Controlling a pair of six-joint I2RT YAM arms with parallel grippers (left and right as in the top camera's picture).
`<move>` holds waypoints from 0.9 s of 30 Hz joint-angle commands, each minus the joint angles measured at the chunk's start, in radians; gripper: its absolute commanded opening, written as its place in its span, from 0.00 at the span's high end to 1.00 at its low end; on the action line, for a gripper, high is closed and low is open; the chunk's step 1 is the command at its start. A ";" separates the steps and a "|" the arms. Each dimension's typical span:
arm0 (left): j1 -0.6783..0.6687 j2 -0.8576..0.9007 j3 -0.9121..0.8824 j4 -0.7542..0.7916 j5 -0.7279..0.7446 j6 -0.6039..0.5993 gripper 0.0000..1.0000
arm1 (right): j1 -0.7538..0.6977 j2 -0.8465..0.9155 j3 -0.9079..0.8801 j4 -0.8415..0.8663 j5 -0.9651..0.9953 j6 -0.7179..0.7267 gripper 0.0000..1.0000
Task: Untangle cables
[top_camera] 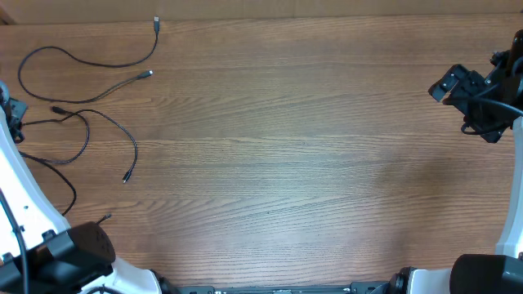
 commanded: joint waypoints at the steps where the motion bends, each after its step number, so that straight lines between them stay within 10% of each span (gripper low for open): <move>1: 0.011 0.018 -0.004 0.024 0.109 0.106 0.96 | 0.000 0.002 0.008 0.005 0.006 -0.004 0.00; 10: 0.095 0.019 -0.005 -0.019 0.472 0.309 0.96 | 0.000 0.002 0.008 0.005 0.006 -0.004 0.00; 27: 0.078 0.019 -0.366 -0.019 0.432 0.438 0.96 | 0.000 0.002 0.008 0.005 0.006 -0.004 0.00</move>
